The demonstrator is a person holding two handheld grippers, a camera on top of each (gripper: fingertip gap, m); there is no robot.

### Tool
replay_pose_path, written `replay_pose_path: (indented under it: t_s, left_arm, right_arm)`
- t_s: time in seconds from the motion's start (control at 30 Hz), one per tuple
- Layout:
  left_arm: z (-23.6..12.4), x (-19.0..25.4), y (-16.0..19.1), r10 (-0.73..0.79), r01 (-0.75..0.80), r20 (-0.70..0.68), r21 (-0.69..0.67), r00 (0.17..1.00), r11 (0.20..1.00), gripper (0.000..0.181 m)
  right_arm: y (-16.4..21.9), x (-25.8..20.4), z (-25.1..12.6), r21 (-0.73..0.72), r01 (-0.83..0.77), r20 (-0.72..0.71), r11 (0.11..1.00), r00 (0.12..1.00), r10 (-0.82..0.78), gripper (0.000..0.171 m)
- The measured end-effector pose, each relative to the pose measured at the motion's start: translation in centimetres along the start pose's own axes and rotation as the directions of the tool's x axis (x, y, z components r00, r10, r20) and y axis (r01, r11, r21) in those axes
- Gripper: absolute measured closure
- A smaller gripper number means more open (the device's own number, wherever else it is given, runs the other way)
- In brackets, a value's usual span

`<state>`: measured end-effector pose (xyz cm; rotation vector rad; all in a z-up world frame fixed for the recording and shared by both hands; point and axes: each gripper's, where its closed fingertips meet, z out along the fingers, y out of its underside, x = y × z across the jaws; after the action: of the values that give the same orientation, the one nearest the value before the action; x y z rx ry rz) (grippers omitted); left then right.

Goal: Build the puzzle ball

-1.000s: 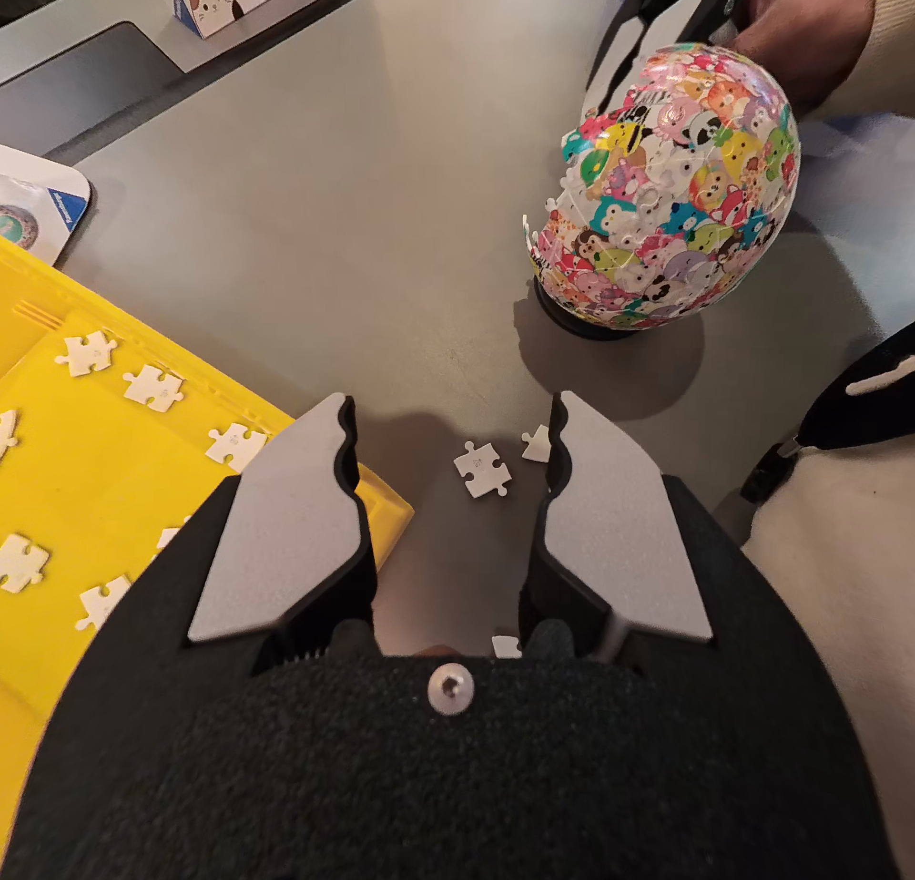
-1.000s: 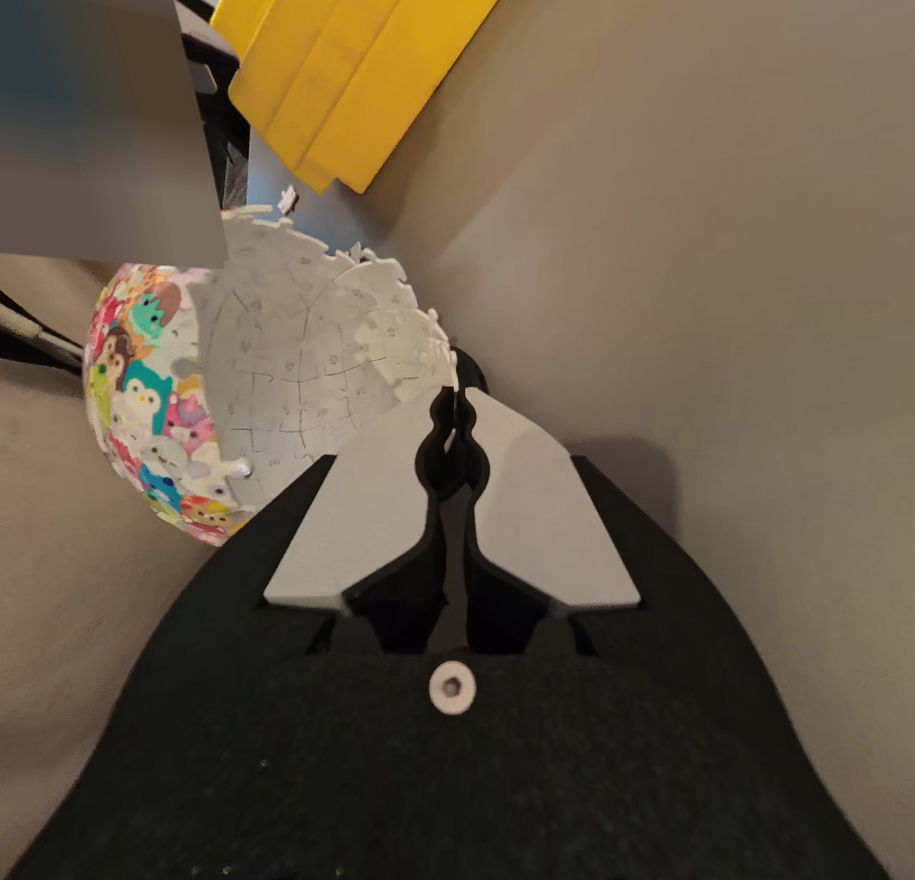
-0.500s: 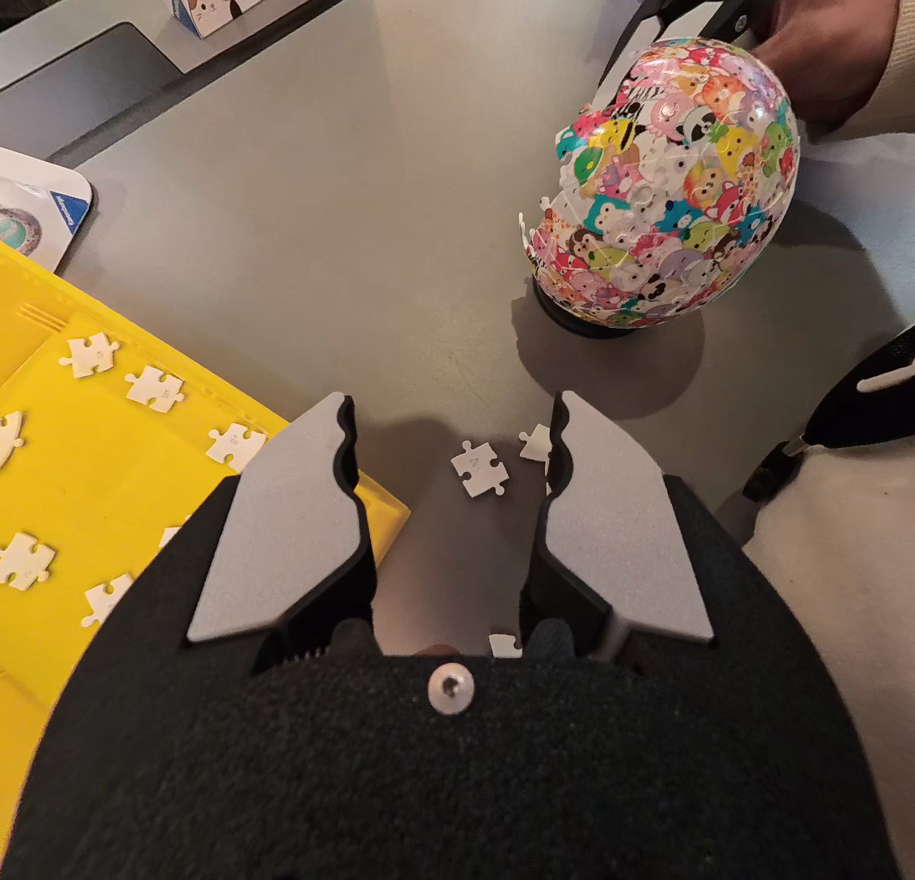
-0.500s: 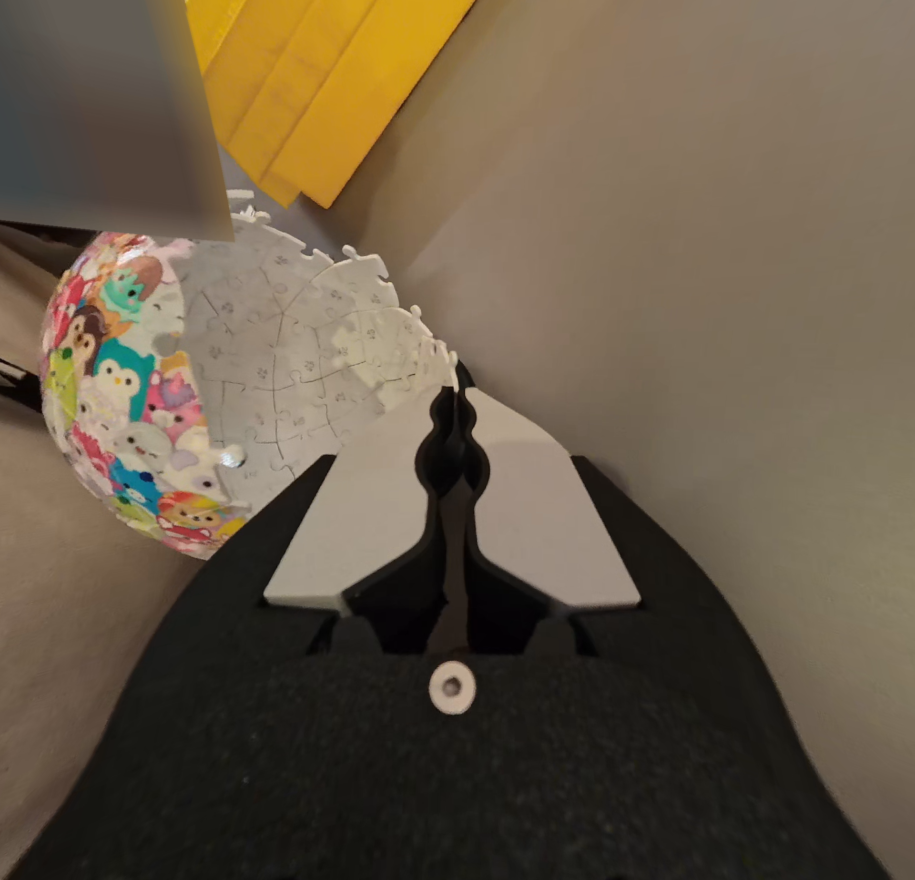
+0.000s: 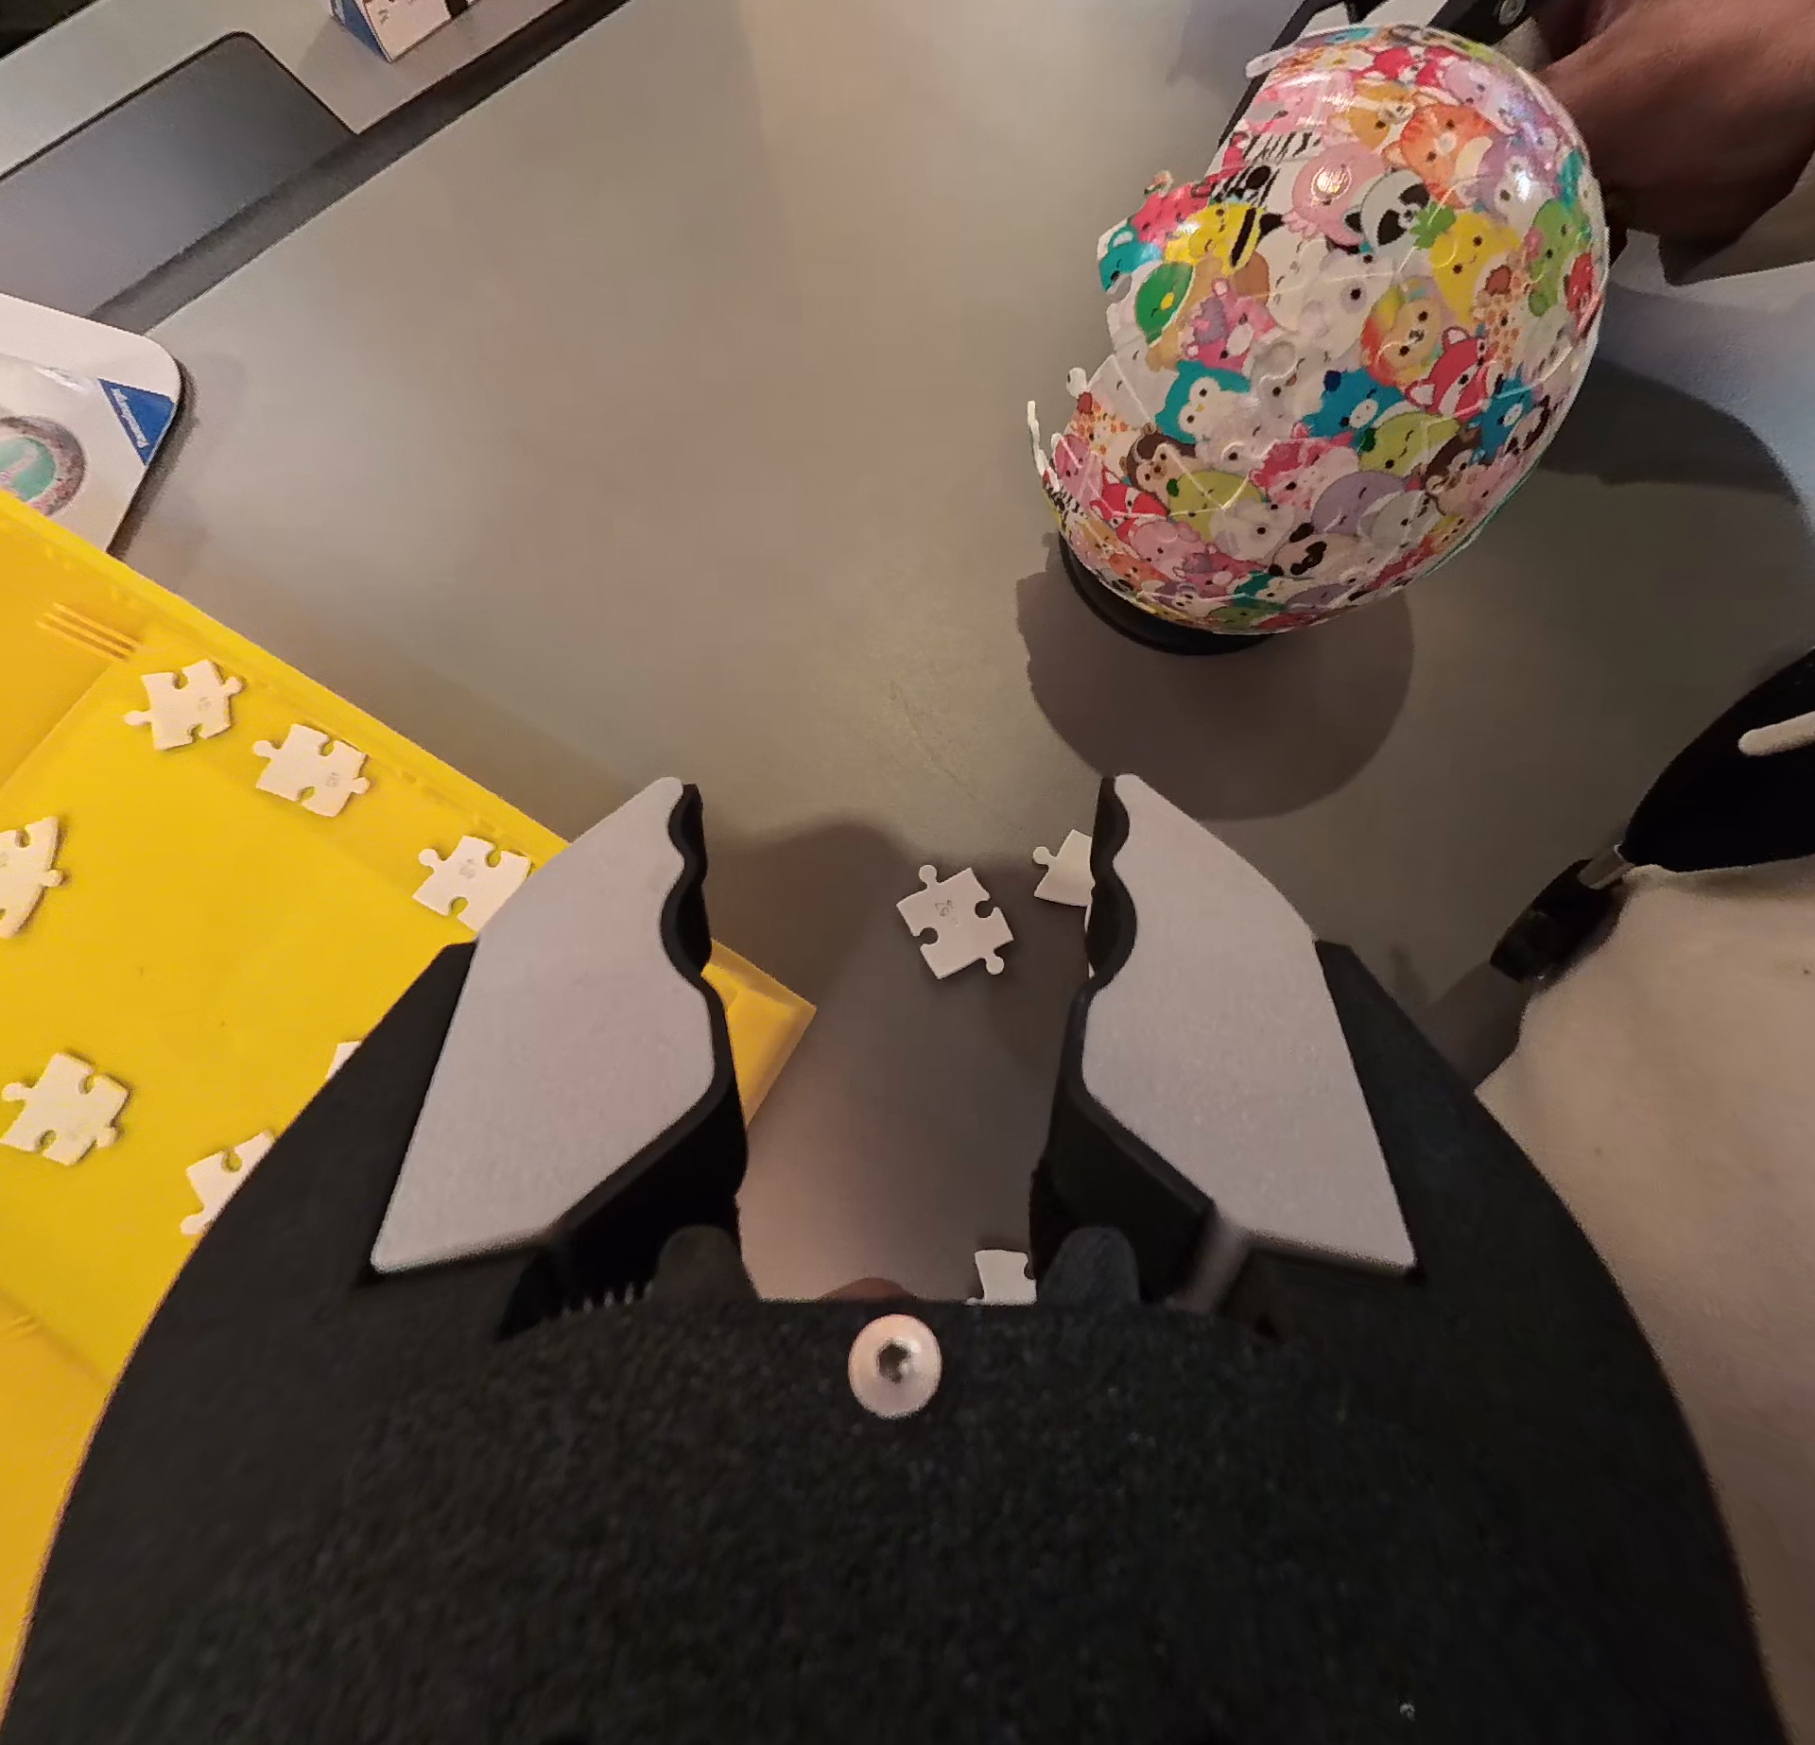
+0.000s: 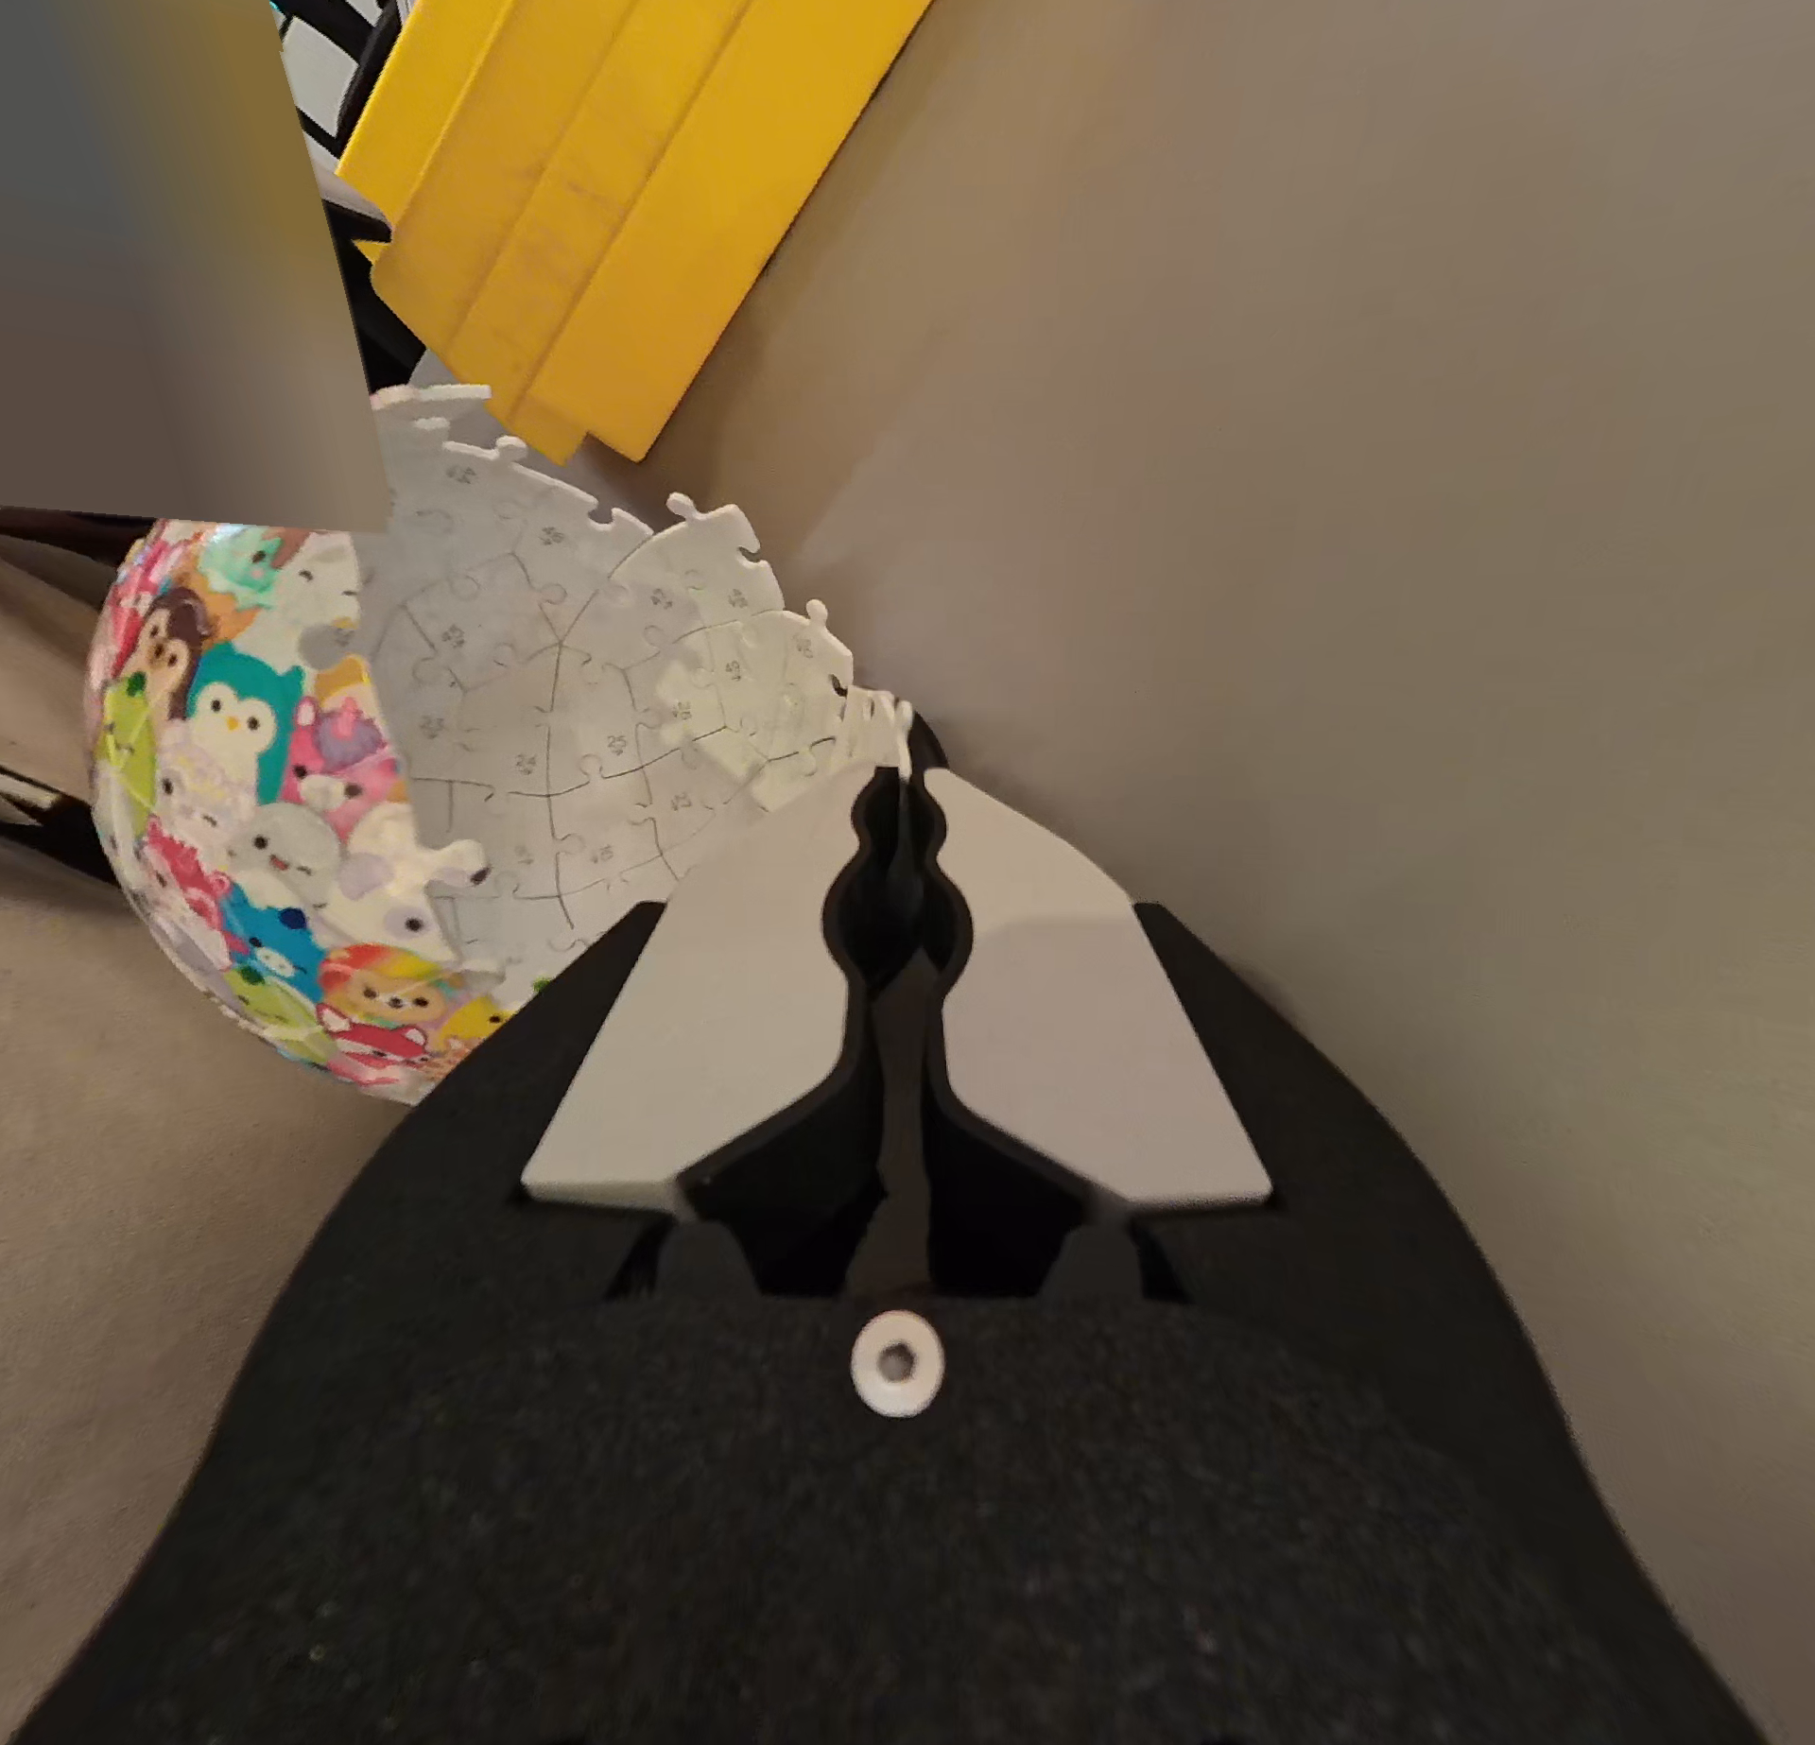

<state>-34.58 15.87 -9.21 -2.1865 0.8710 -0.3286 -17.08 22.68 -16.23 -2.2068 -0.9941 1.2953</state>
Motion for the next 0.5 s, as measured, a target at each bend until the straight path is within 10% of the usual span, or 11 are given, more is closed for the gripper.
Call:
replay_pose_path:
  t_s: [0.33,0.5]
  left_arm:
    - [0.0,0.0,0.2,-0.001,0.001,0.000,-0.010,1.000,1.000,0.106]
    - [0.3,0.3,0.2,0.008,-0.008,-0.018,-0.011,1.000,1.000,0.106]
  right_arm:
    - [0.4,-0.5,0.0,-0.076,0.022,0.048,0.997,0.999,-0.018,0.152]
    - [-0.8,-0.2,-0.9,-0.341,0.203,0.111,0.918,0.978,-0.175,0.153]
